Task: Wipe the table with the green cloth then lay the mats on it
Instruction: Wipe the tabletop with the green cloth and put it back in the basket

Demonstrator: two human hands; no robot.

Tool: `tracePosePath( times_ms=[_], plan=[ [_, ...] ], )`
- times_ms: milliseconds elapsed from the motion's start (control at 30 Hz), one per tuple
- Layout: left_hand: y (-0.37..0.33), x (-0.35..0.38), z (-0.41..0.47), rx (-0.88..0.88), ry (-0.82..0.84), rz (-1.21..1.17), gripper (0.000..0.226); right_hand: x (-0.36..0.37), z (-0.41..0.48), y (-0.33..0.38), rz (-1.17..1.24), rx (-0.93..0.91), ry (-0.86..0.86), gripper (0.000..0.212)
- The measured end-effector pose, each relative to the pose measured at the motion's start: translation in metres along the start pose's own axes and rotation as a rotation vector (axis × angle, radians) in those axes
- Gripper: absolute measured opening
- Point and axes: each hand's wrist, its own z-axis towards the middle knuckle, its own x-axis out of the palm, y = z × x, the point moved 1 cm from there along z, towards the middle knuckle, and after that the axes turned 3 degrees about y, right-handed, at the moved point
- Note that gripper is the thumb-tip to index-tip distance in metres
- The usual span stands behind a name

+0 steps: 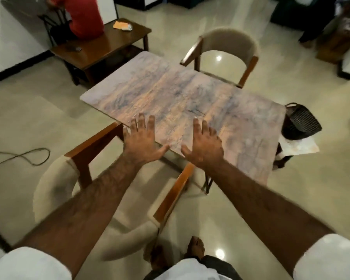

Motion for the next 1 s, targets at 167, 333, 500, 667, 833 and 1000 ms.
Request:
tracePosePath(
  times_ms=[167, 333, 500, 667, 833, 1000],
  plan=[
    [-0.101, -0.064, 0.031, 0.239, -0.252, 0.032, 0.126, -0.087, 0.009, -0.069, -0.08, -0.007, -0.242, 0.112],
    [-0.202, -0.096, 0.045, 0.297, -0.341, 0.078, 0.124, -0.142, 0.0, -0.162, -0.088, 0.054, -0.357, 0.114],
    [-0.311, -0.09, 0.049, 0.301, -0.354, 0.032, 0.123, -0.163, -0.019, -0.274, -0.113, 0.104, -0.358, 0.118],
    [-0.426, -0.067, 0.053, 0.316, -0.355, -0.001, 0.119, -0.165, -0.035, -0.394, -0.133, 0.157, -0.329, 0.118],
    [-0.514, -0.036, 0.07, 0.358, -0.315, 0.021, 0.12, -0.164, -0.044, -0.495, -0.131, 0.193, -0.294, 0.117],
    [-0.583, -0.018, 0.11, 0.377, -0.307, 0.042, 0.122, -0.165, -0.028, -0.58, -0.145, 0.232, -0.263, 0.116]
  ],
)
